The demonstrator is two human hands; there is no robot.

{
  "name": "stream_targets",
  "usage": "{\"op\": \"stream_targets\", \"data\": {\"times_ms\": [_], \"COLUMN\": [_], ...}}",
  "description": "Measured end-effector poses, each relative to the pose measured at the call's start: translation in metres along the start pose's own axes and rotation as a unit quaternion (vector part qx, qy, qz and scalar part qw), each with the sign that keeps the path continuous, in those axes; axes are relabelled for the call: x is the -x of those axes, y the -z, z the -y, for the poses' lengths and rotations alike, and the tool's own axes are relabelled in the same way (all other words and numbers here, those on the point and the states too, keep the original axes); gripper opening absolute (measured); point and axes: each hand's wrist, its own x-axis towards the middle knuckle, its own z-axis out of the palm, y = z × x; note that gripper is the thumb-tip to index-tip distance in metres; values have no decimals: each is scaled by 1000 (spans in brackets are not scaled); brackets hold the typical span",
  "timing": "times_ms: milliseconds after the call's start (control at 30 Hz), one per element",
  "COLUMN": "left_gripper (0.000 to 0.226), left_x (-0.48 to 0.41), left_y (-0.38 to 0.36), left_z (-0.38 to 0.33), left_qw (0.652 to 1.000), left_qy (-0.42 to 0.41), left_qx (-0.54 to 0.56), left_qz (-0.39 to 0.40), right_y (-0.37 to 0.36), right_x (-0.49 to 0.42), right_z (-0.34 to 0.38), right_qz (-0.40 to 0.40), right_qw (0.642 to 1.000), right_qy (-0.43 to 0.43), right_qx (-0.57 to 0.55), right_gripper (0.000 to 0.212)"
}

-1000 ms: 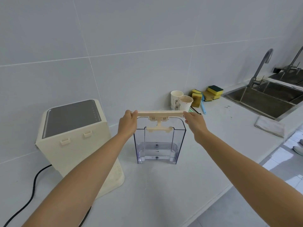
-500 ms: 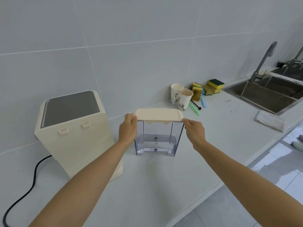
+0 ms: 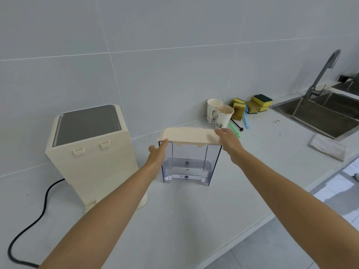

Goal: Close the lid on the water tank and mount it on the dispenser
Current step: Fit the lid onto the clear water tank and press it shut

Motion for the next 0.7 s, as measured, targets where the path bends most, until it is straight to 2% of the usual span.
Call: {"op": "stream_targets", "data": {"times_ms": [100,233,367,567,700], "left_gripper": [84,91,81,76,72], "left_x": [-6,-8,-16,-28,-37], "left_y": [-4,-14,-20,-19,-18], "left_z": [0,-6,-11,-19,-27], "left_qw": [996,993,995,999,998], "left_qy": [70,85,71,34,22], "left_qx": [45,68,60,15,10], "left_qz": [28,52,28,31,61], "right_y": [-3,-6,-5,8,8], "right_x": [-9,-17,-18,-12,-3], "right_z": [9,11,5,0,-2], "right_qz": [16,44,56,82,71], "right_qw": [1000,999,994,992,983], "right_qy": [14,22,33,11,38], "right_qx": [8,22,83,93,164], "right_gripper": [54,50,38,27,35]}}
